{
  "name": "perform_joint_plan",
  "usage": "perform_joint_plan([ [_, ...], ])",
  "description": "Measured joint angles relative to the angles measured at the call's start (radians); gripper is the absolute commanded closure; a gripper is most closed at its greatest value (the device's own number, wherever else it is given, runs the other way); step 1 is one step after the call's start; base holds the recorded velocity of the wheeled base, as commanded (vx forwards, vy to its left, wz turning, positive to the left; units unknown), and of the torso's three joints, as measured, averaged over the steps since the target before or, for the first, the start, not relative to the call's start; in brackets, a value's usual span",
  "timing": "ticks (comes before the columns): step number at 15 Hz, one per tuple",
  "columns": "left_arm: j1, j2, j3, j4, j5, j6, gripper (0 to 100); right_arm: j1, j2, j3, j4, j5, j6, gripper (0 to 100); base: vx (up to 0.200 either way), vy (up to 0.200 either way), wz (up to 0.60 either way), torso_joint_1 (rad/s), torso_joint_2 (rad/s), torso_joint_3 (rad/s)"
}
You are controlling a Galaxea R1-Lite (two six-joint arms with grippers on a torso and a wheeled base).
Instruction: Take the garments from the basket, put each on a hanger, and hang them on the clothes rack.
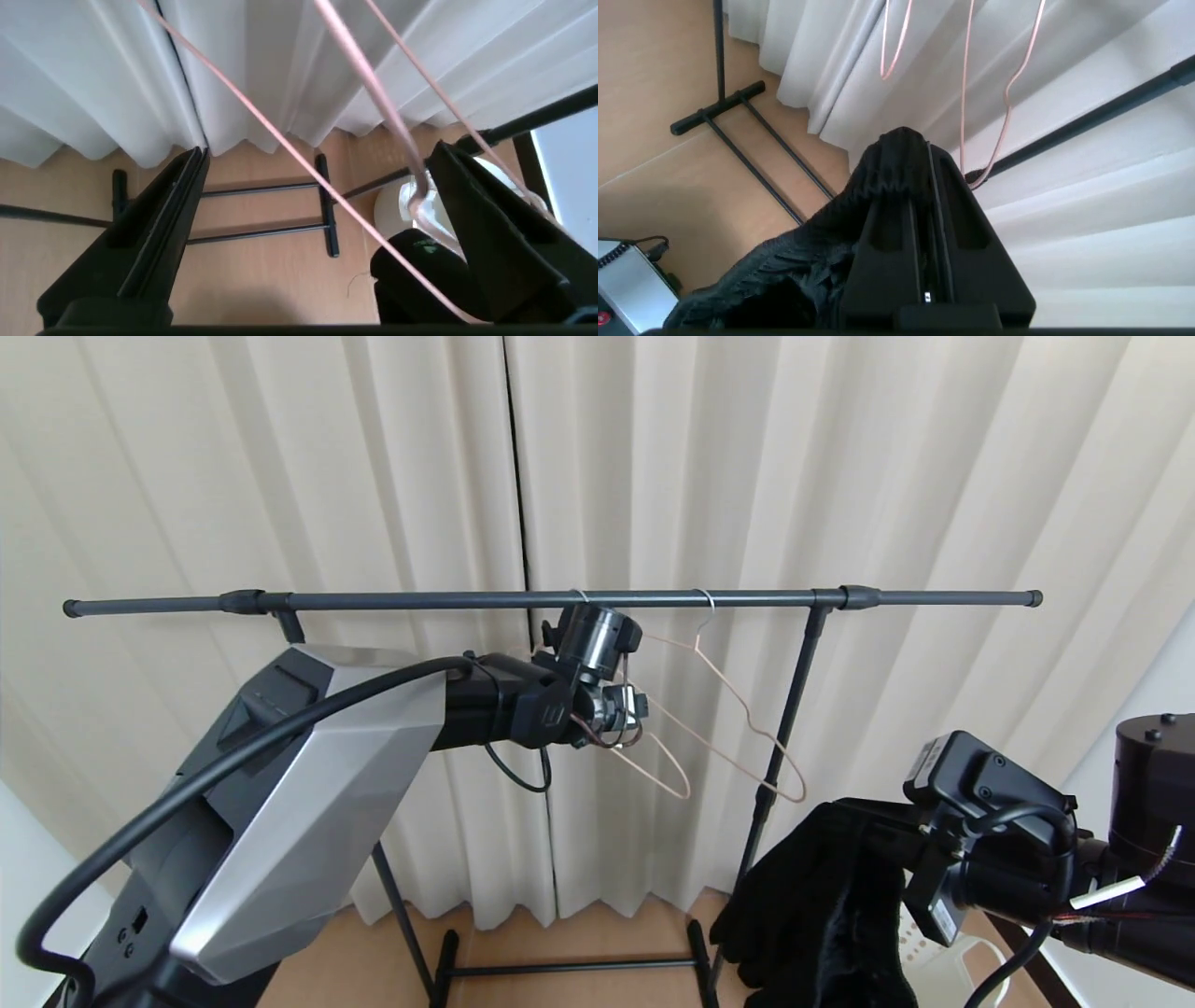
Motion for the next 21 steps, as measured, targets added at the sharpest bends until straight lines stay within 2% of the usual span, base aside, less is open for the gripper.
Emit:
perform_joint_plan([
  [3, 0.002, 0.003, -0.001, 0.009, 0.010, -0.003, 0, 0.001, 0.003, 0.001, 0.000, 0.000, -0.001, 100, 0.000, 0.000, 0.00, 0.000, 0.00, 0.000],
  [7, 0.002, -0.017, 0.039, 0.067, 0.031, -0.012, 0, 0.001, 0.005, 0.002, 0.000, 0.000, -0.003, 100, 0.000, 0.000, 0.00, 0.000, 0.00, 0.000],
  [13, 0.000, -0.093, 0.169, 0.064, 0.036, -0.024, 0, 0.001, 0.008, 0.003, 0.000, 0.000, -0.003, 100, 0.000, 0.000, 0.00, 0.000, 0.00, 0.000],
  [19, -0.002, -0.121, 0.193, 0.063, 0.039, -0.028, 0, 0.010, 0.008, 0.008, 0.000, -0.003, -0.003, 100, 0.000, 0.000, 0.00, 0.000, 0.00, 0.000],
  [21, -0.005, -0.126, 0.207, 0.064, 0.066, -0.026, 0, 0.011, 0.008, 0.008, 0.000, -0.002, -0.003, 100, 0.000, 0.000, 0.00, 0.000, 0.00, 0.000],
])
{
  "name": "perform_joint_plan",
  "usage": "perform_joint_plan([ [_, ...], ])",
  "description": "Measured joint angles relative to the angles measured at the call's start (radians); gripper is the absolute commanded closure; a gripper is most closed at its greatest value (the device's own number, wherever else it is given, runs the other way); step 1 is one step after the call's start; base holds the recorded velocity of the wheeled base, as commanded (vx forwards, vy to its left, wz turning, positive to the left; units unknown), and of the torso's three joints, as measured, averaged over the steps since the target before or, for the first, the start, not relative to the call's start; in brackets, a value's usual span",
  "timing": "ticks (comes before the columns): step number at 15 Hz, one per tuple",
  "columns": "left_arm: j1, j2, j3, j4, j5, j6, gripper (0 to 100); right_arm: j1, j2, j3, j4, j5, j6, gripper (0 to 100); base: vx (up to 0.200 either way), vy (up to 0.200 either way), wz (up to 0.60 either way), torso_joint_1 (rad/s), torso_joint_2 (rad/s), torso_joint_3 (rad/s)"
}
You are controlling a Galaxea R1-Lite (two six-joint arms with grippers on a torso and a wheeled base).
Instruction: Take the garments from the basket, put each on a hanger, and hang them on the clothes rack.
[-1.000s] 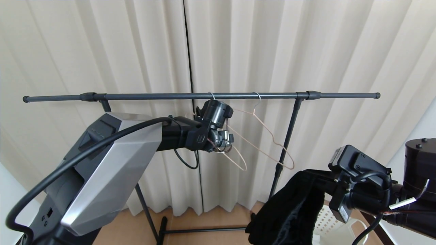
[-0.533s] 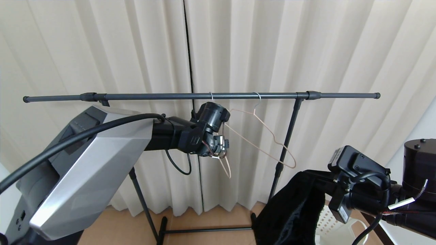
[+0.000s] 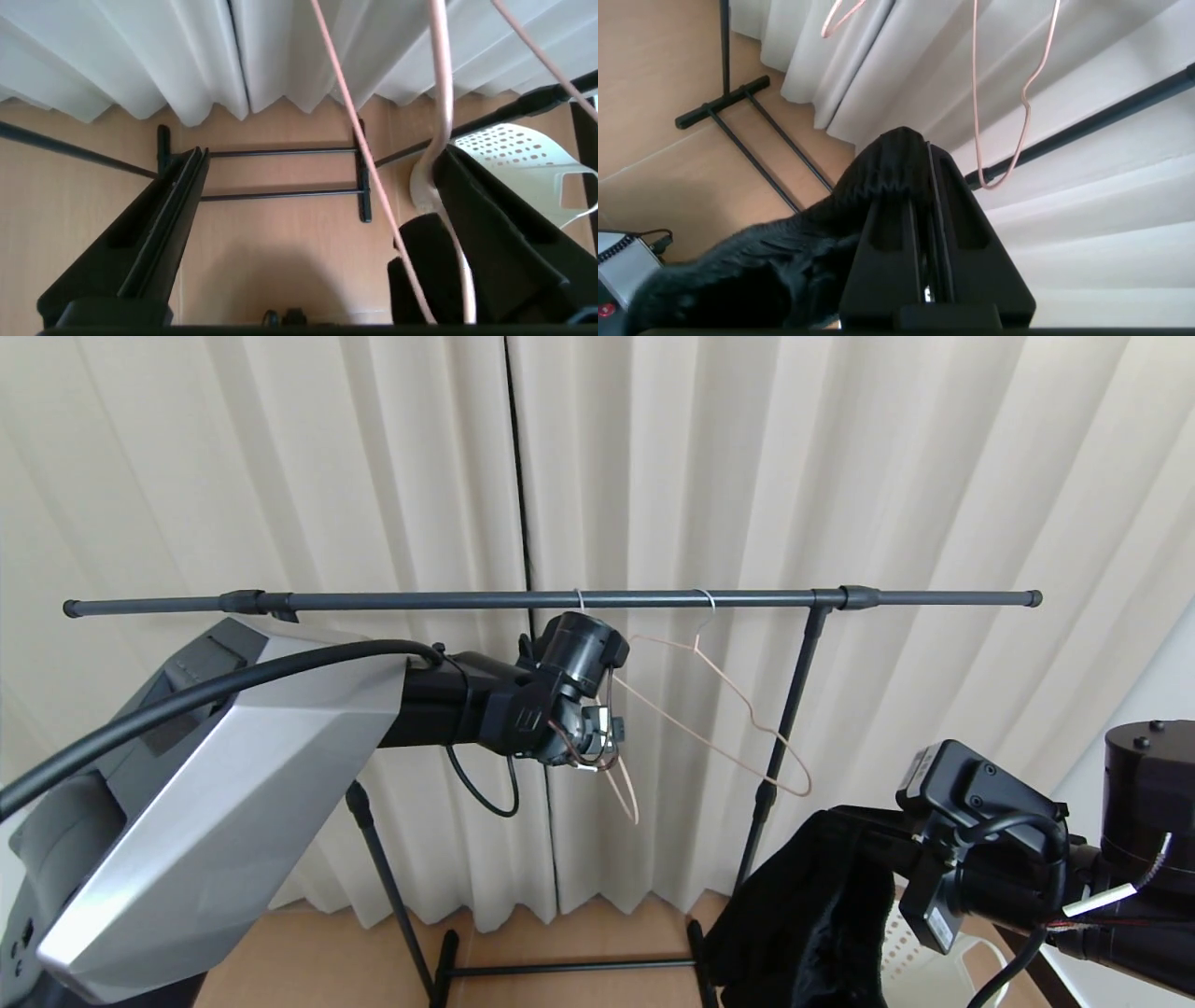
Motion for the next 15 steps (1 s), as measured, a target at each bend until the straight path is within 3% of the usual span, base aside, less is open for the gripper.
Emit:
perform_joint_plan([
  [15, 0.010, 0.081, -0.096, 0.000, 0.028, 0.018, 0, 0.000, 0.003, -0.001, 0.000, 0.000, 0.000, 100, 0.000, 0.000, 0.00, 0.000, 0.00, 0.000],
])
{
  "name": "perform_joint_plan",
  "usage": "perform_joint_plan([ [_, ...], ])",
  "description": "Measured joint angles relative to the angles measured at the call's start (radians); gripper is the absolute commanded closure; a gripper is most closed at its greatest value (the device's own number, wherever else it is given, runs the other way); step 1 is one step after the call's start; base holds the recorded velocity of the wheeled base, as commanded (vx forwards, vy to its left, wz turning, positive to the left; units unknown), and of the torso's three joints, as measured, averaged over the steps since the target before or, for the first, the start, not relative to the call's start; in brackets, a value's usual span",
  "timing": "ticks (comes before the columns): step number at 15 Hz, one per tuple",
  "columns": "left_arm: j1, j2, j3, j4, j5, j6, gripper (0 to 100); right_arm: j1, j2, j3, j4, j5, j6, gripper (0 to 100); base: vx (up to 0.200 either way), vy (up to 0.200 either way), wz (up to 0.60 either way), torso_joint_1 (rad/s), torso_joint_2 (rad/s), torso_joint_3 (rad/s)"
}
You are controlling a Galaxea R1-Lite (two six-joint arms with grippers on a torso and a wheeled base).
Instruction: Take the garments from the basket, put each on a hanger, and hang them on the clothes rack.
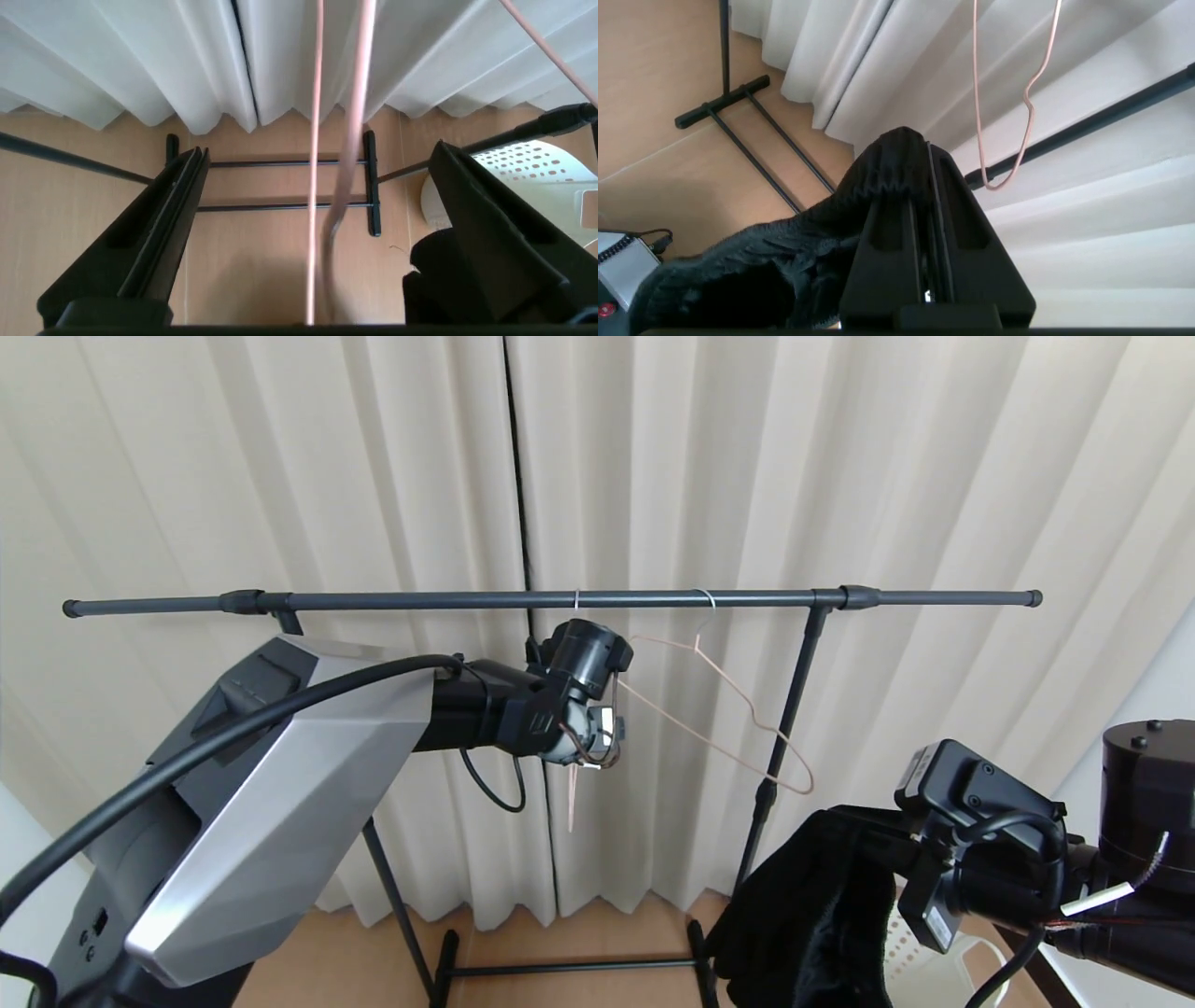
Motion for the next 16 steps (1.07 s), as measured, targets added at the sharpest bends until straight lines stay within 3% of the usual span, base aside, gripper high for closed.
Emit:
perform_joint_plan([
  [3, 0.000, 0.018, -0.019, 0.000, -0.001, 0.002, 0, 0.000, 0.000, 0.000, 0.000, 0.000, 0.000, 100, 0.000, 0.000, 0.00, 0.000, 0.00, 0.000],
  [4, 0.000, 0.024, -0.024, 0.000, -0.001, 0.002, 100, 0.000, 0.000, 0.000, 0.000, 0.000, 0.000, 100, 0.000, 0.000, 0.00, 0.000, 0.00, 0.000],
  [16, 0.019, 0.013, -0.022, 0.000, 0.053, -0.001, 100, 0.000, 0.000, 0.001, 0.000, 0.000, 0.000, 100, 0.000, 0.000, 0.00, 0.000, 0.00, 0.000],
])
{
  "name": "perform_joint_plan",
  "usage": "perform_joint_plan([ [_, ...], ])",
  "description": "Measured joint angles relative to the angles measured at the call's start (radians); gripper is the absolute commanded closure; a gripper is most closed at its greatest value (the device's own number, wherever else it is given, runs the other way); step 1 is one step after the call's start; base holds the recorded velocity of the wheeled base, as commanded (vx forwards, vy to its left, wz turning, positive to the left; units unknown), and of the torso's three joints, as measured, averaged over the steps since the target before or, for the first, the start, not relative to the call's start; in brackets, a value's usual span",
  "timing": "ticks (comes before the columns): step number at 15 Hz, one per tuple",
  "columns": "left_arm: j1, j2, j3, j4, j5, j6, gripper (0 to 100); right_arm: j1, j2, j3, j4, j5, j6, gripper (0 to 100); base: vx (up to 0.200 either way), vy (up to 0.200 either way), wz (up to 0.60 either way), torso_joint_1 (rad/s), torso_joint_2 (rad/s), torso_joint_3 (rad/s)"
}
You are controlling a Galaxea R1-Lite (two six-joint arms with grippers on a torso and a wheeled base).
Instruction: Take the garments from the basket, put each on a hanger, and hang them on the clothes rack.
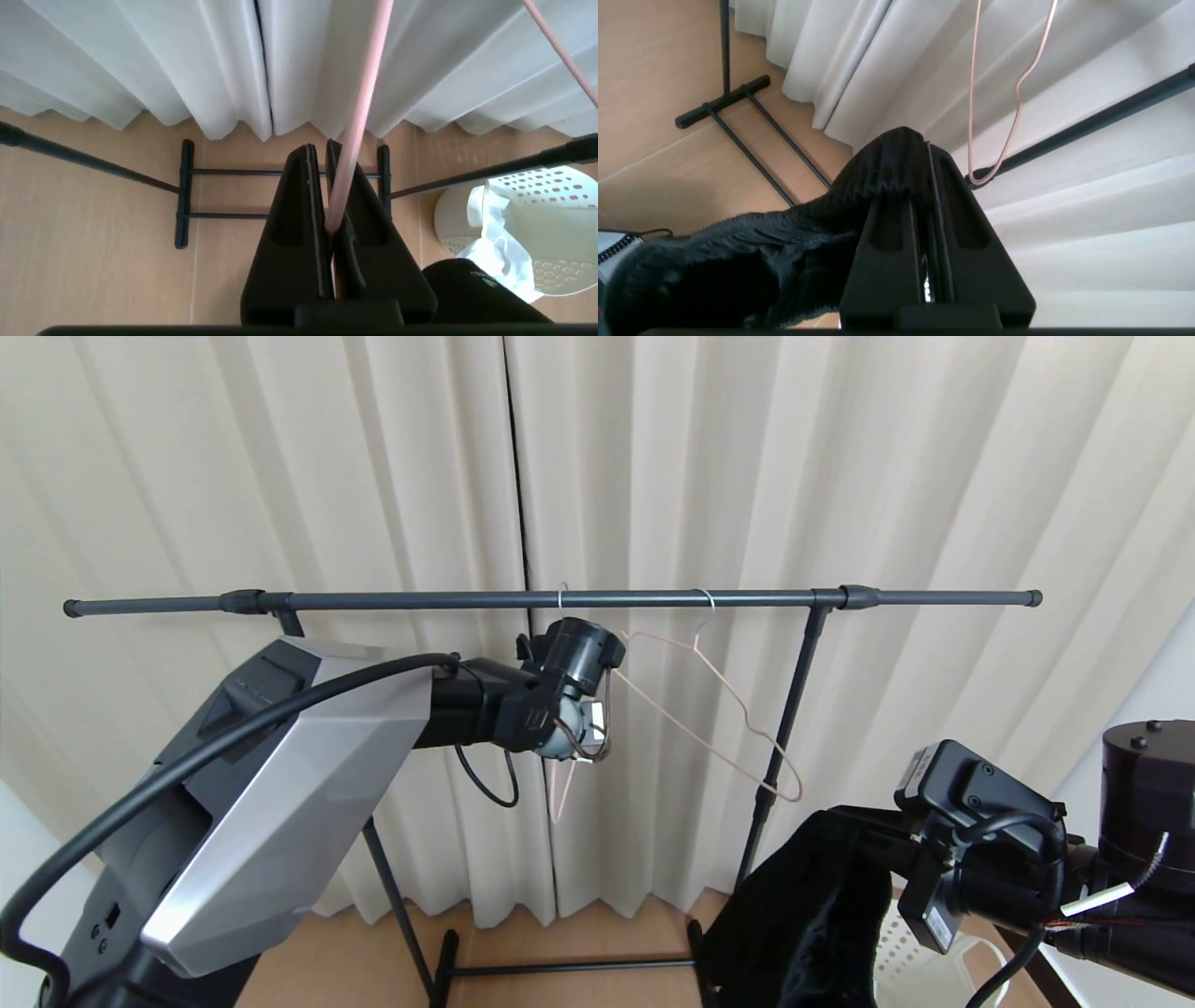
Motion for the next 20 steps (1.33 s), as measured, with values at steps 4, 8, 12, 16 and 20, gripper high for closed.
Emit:
perform_joint_plan([
  [4, 0.000, -0.025, 0.019, 0.002, 0.043, 0.003, 100, 0.000, 0.000, -0.001, 0.000, 0.000, 0.000, 100, 0.000, 0.000, 0.00, 0.000, 0.00, 0.000],
  [8, 0.000, -0.053, 0.056, 0.002, 0.073, 0.003, 100, 0.000, -0.001, -0.002, -0.003, 0.000, 0.000, 100, 0.000, 0.000, 0.00, 0.000, 0.00, 0.000],
  [12, -0.007, -0.102, 0.104, -0.002, 0.075, 0.003, 100, 0.000, -0.002, -0.003, -0.003, 0.000, 0.000, 100, 0.000, 0.000, 0.00, 0.000, 0.00, 0.000],
  [16, -0.018, -0.140, 0.132, -0.007, 0.076, 0.003, 100, -0.001, -0.002, -0.004, -0.004, 0.000, 0.000, 100, 0.000, 0.000, 0.00, 0.000, 0.00, 0.000],
  [20, -0.051, -0.200, 0.203, -0.007, 0.077, 0.003, 100, -0.001, -0.003, -0.010, -0.009, -0.002, 0.001, 100, 0.000, 0.000, 0.00, 0.000, 0.00, 0.000],
])
